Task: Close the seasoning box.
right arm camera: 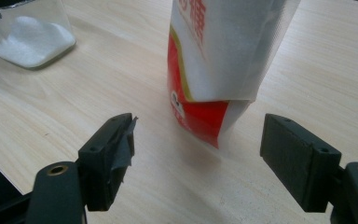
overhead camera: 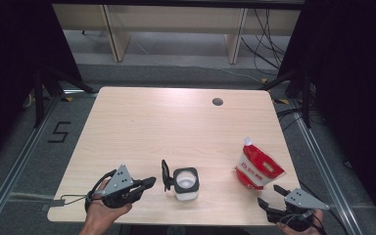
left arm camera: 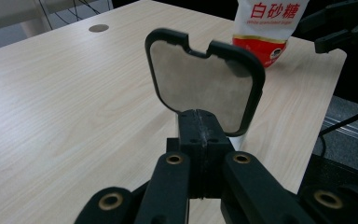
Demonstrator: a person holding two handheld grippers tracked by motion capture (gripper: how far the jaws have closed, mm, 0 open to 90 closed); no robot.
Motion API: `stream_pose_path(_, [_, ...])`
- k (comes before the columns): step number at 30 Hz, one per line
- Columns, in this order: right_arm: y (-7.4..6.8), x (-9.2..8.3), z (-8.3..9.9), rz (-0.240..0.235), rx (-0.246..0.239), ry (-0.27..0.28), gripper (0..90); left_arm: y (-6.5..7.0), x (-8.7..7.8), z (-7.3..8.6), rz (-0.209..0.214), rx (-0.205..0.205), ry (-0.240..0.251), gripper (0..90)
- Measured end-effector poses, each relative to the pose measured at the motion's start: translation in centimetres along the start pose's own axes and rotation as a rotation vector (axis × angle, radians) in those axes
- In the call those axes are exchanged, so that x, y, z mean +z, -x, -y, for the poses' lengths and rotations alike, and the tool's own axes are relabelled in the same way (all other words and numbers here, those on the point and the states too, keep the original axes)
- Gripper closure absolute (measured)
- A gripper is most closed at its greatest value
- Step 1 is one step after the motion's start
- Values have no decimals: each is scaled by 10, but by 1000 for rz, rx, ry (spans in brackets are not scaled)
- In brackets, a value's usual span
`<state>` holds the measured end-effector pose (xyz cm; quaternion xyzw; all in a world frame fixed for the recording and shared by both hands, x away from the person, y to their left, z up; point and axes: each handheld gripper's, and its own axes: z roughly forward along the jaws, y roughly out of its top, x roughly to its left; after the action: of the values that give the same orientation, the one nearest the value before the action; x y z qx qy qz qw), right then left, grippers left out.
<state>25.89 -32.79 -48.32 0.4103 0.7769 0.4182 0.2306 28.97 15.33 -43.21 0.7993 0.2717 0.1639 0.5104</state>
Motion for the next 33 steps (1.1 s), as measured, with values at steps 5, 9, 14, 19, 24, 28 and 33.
stream_pose_path(5, [-2, -1, 0, 11, 16, -4, 268, 4, 3, -8, 3, 22, -1, 893])
stream_pose_path(9, [-1, 0, 0, 6, -9, 5, 267, 5, 6, -15, 11, 50, -5, 893])
stream_pose_path(14, [-1, 0, 0, 6, -5, 3, 268, 6, 6, -22, 3, 74, -9, 893])
stream_pose_path(19, [-1, 1, 0, -8, 0, -1, 268, 5, 4, -32, 0, 92, 4, 892])
stream_pose_path(24, [-1, 0, 0, -4, 2, 0, 267, 11, 7, -42, -12, 138, -6, 891])
stream_pose_path(28, [-1, 0, 0, 1, -3, 3, 267, 10, 13, -43, 5, 138, -17, 891])
stream_pose_path(33, [-1, -1, 0, 3, 2, 1, 267, 13, 28, -44, 24, 130, -38, 891])
